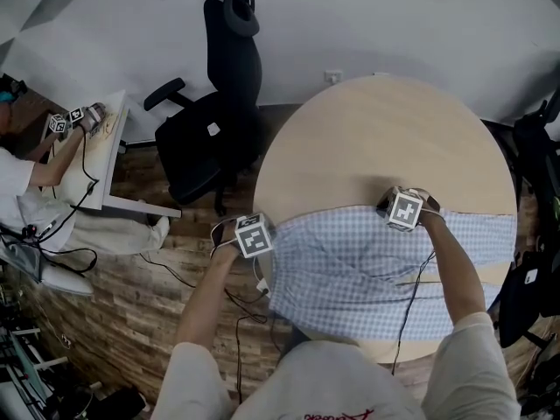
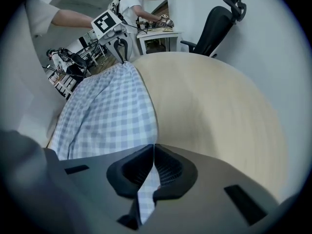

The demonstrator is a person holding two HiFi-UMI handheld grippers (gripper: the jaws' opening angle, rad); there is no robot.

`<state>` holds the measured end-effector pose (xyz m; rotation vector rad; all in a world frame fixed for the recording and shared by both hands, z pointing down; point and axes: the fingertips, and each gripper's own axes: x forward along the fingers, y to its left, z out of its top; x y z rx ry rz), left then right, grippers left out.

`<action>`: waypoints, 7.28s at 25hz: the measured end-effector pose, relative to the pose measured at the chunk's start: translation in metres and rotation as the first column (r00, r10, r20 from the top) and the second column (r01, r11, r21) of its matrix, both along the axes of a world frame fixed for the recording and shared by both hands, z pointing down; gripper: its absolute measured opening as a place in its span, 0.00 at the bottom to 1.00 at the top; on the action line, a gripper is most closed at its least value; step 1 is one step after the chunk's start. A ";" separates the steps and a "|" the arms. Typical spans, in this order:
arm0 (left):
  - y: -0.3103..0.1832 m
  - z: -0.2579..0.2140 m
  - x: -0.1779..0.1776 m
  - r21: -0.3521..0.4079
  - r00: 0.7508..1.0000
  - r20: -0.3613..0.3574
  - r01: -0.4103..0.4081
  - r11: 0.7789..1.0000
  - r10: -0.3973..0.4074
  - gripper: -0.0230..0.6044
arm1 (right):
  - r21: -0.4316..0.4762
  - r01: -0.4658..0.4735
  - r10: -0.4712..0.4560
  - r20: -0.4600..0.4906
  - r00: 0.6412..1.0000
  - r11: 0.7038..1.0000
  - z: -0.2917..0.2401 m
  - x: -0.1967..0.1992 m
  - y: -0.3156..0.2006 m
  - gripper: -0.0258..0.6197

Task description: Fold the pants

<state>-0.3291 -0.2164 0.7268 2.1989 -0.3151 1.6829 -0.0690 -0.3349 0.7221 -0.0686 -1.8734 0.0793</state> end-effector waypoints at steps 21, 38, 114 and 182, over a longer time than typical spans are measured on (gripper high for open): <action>0.012 -0.039 -0.002 0.224 1.000 0.005 0.019 0.974 -0.021 0.13 | 0.318 -0.045 0.001 0.137 0.991 0.947 -0.074 0.015 0.038 0.09; 0.104 -0.101 0.028 0.455 1.000 -0.020 0.012 0.891 -0.004 0.13 | 0.541 0.001 -0.054 0.081 0.995 0.841 -0.126 0.060 0.171 0.09; 0.260 -0.113 0.347 0.329 0.772 -0.567 0.531 0.781 -0.286 0.09 | -0.138 -0.931 0.674 0.726 0.137 0.338 -0.133 0.313 0.381 0.08; 0.217 -0.016 0.406 0.336 0.939 -0.114 0.343 0.877 -0.324 0.23 | 0.237 -0.654 0.531 0.421 0.735 0.718 -0.071 0.467 0.172 0.10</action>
